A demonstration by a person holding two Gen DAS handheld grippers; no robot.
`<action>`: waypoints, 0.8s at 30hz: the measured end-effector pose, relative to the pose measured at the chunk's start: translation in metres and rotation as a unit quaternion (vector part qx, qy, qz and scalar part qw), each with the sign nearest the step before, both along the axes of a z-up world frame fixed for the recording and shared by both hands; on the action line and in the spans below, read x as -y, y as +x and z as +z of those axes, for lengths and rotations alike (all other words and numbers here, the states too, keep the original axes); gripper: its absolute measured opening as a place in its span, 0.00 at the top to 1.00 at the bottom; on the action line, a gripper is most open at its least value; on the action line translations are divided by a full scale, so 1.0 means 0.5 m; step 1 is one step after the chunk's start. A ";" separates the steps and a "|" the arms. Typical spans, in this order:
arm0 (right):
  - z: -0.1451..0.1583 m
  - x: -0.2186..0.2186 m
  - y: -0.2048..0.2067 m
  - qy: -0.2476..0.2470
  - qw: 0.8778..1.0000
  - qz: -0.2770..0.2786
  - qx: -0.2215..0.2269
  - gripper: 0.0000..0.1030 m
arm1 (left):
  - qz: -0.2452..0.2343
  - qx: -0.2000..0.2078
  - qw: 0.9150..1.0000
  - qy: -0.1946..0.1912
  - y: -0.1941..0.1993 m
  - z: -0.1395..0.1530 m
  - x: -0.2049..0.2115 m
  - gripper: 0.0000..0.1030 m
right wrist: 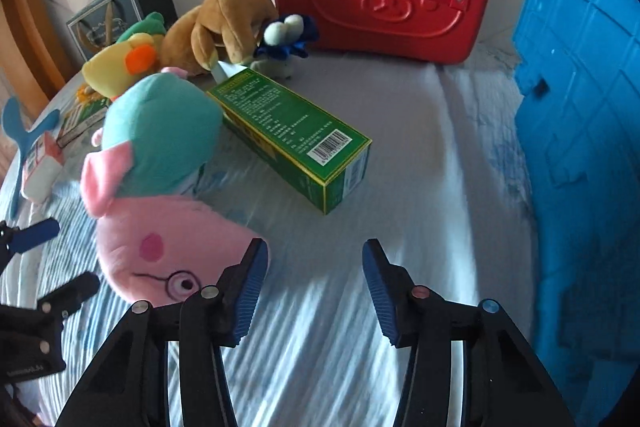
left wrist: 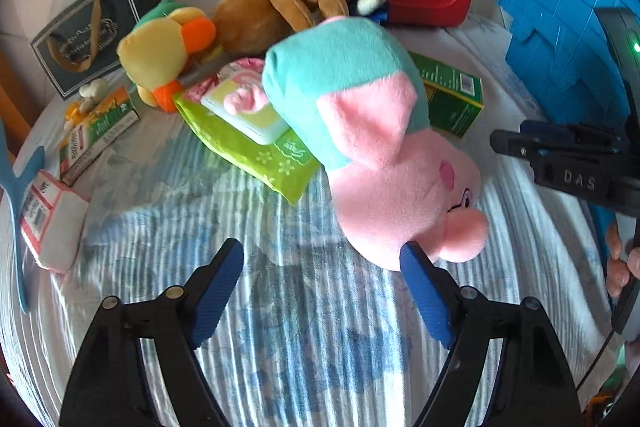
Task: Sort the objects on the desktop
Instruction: 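Grasp the green-bodied pig plush with both tools and lift it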
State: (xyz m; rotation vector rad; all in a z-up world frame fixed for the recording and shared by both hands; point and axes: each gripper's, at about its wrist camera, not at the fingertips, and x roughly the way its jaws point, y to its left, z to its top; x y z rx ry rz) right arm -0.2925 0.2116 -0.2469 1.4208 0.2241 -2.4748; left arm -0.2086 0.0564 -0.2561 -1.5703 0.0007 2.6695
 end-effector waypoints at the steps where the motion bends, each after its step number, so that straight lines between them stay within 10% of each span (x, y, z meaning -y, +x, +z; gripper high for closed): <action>1: -0.013 0.002 -0.018 0.003 1.000 -0.002 0.003 0.53 | -0.001 0.003 1.000 0.000 -0.009 -0.009 0.003 0.22; 10: -0.083 0.106 0.019 -0.020 0.995 0.072 0.067 0.59 | 0.061 -0.027 0.996 -0.059 -0.057 0.008 0.117 0.22; 18: -0.082 0.208 0.136 -0.092 0.982 0.130 0.101 0.58 | 0.070 -0.047 0.996 -0.034 0.042 0.074 0.131 0.22; 24: -0.007 0.073 0.196 -0.081 0.991 0.088 0.058 0.13 | 0.042 -0.017 0.999 -0.019 0.068 0.040 0.059 0.19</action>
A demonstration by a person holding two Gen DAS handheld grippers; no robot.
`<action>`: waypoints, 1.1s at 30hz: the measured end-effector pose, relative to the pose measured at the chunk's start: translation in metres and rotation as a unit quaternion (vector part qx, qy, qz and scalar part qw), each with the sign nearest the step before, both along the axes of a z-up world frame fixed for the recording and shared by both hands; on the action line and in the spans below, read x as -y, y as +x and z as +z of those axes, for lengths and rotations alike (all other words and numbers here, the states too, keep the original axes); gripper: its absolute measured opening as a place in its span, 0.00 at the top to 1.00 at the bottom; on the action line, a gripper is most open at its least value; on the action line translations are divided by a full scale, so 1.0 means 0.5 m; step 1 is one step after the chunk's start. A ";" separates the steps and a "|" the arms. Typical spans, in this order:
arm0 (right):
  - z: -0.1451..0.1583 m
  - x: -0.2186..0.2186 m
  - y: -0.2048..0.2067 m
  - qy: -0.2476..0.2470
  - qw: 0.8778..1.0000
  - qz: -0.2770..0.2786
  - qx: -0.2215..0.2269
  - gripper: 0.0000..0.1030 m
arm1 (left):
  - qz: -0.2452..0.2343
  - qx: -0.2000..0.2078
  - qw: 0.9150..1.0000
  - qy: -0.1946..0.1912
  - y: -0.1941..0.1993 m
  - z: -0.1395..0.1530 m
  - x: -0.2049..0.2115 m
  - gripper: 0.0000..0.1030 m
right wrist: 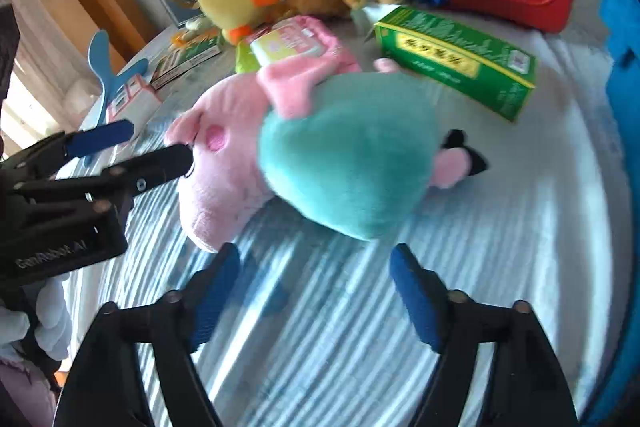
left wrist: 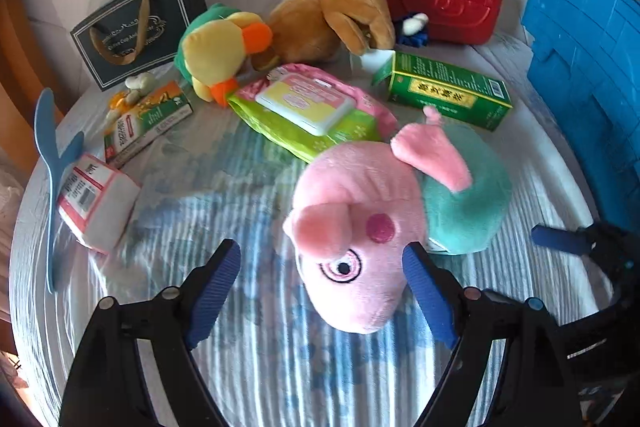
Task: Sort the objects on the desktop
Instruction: 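Grasp the green-bodied pig plush with both tools and lift it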
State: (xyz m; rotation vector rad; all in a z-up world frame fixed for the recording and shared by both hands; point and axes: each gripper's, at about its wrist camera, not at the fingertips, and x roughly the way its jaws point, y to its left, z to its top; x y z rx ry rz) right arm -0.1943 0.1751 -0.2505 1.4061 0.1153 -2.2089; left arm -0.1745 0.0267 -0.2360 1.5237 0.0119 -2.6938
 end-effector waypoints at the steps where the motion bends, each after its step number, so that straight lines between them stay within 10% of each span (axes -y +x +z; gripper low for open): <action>1: 0.013 -0.023 0.003 0.007 1.000 -0.010 -0.012 0.13 | -0.003 0.008 1.000 0.002 0.000 -0.009 -0.009 0.19; 7: 0.046 -0.085 -0.043 0.011 0.998 -0.044 -0.031 0.04 | 0.003 0.062 0.998 0.006 -0.022 -0.090 -0.028 0.18; 24: -0.034 0.037 -0.156 -0.016 1.000 0.010 0.011 0.00 | -0.017 0.061 0.998 0.020 -0.089 -0.125 -0.004 0.18; 27: -0.044 0.043 -0.162 -0.020 1.000 0.014 0.011 0.00 | -0.034 0.055 0.998 0.021 -0.091 -0.126 -0.012 0.33; 33: -0.020 0.045 -0.143 -0.018 1.000 0.022 -0.004 0.21 | -0.041 0.033 0.999 0.004 -0.074 -0.095 -0.018 0.38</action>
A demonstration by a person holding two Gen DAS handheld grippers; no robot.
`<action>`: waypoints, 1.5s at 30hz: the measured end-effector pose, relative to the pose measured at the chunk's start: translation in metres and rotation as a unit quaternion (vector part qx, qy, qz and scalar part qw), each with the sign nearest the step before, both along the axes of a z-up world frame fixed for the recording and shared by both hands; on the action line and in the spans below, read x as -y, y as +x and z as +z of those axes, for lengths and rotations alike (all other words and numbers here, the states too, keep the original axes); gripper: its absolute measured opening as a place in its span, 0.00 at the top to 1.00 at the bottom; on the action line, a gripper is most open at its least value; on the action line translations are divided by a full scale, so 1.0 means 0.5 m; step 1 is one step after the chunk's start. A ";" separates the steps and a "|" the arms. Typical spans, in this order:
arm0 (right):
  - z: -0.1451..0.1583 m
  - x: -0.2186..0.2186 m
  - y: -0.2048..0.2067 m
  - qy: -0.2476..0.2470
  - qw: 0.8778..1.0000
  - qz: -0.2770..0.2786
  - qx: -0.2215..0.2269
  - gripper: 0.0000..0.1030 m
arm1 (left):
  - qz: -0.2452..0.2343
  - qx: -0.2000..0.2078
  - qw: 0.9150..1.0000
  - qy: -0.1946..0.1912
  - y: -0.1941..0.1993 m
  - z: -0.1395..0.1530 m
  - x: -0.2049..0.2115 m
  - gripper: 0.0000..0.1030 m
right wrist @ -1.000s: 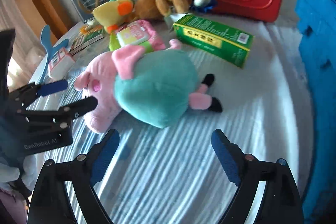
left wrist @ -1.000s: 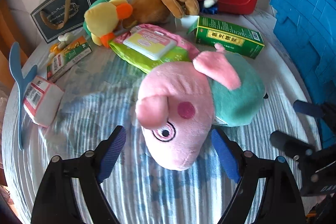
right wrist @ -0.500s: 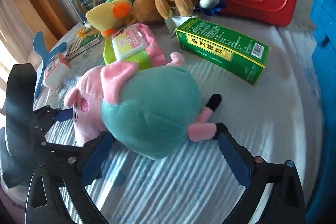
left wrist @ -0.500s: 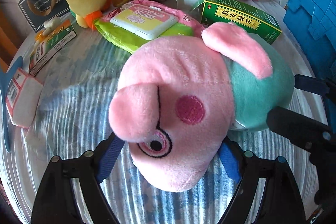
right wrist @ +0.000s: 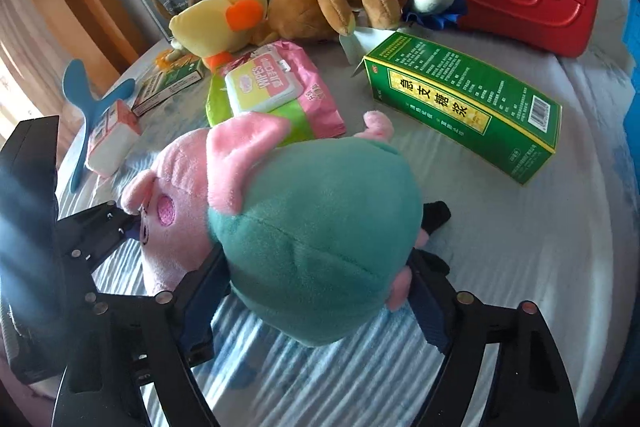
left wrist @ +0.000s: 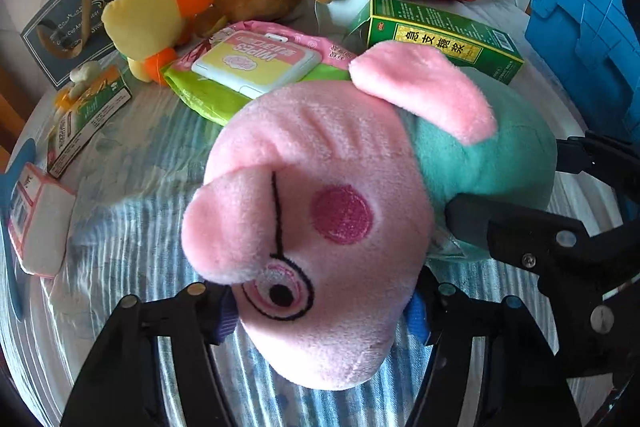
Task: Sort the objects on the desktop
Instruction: 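Grasp the green-bodied pig plush with both tools and lift it, then carry the green pig plush into the blue crate and release both tools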
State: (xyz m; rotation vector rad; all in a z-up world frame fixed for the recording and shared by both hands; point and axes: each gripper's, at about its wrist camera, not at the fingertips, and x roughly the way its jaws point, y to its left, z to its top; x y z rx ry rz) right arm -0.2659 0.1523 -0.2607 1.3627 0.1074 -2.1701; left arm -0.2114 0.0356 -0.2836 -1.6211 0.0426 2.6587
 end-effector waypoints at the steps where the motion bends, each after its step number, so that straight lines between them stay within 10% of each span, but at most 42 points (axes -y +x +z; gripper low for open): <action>1: 0.009 -0.002 0.005 -0.003 1.000 0.001 -0.004 0.21 | 0.000 -0.008 1.000 -0.004 0.006 0.013 -0.005 0.38; 19: 0.320 -0.114 0.201 -0.027 0.984 -0.044 -0.168 0.21 | -0.054 -0.181 0.982 -0.014 0.153 0.323 -0.115 0.38; 33: 0.583 -0.407 0.392 0.002 0.924 -0.199 -0.328 0.21 | -0.212 -0.319 0.923 0.024 0.223 0.590 -0.434 0.37; 45: 0.631 -0.682 0.475 0.036 0.876 -0.334 -0.345 0.20 | -0.336 -0.311 0.888 0.046 0.246 0.641 -0.748 0.37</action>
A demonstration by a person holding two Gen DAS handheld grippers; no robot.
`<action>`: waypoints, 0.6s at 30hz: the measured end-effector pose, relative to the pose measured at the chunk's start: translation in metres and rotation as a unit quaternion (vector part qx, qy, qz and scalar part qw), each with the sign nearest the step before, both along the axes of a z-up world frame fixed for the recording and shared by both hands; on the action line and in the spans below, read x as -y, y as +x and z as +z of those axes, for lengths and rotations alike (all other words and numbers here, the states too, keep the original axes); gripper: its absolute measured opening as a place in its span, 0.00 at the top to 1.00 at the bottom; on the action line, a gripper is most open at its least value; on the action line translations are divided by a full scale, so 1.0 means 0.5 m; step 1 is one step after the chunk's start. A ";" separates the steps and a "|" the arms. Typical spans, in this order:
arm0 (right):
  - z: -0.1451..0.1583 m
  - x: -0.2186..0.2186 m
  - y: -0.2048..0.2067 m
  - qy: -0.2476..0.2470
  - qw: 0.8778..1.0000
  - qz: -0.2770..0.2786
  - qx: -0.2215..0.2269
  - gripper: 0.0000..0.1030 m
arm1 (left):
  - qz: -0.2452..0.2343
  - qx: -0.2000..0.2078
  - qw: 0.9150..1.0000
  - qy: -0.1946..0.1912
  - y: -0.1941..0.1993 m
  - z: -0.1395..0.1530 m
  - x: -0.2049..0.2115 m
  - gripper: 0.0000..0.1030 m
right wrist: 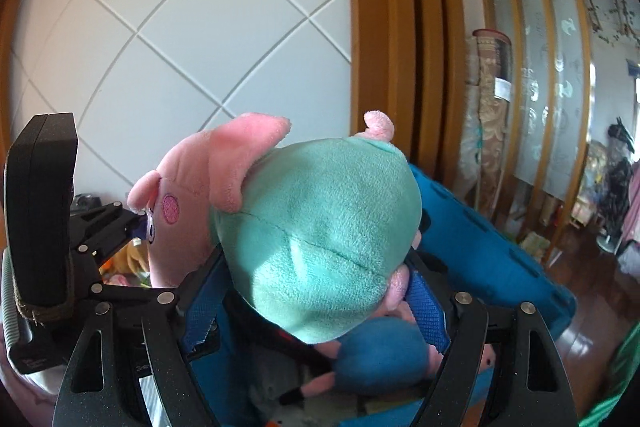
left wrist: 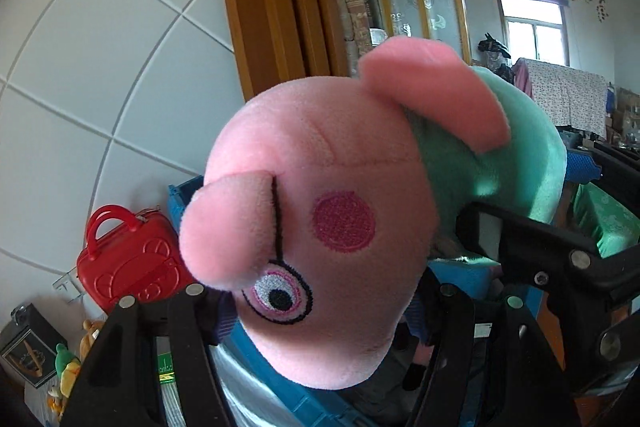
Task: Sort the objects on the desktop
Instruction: 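Carry the green pig plush into the blue crate and release both tools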
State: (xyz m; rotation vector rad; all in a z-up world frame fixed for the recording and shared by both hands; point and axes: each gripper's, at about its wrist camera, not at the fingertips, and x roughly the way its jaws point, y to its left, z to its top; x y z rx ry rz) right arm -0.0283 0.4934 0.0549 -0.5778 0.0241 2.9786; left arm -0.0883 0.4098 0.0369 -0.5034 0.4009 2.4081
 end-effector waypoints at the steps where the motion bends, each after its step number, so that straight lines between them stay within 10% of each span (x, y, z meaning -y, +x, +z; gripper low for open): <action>1: -0.003 -0.015 0.001 -0.002 1.000 -0.006 0.001 0.20 | -0.005 0.000 1.000 -0.004 0.002 0.000 -0.015 0.36; 18: 0.012 -0.118 0.056 -0.031 0.995 -0.088 -0.019 0.00 | 0.010 -0.003 1.000 -0.025 0.023 -0.005 -0.057 0.18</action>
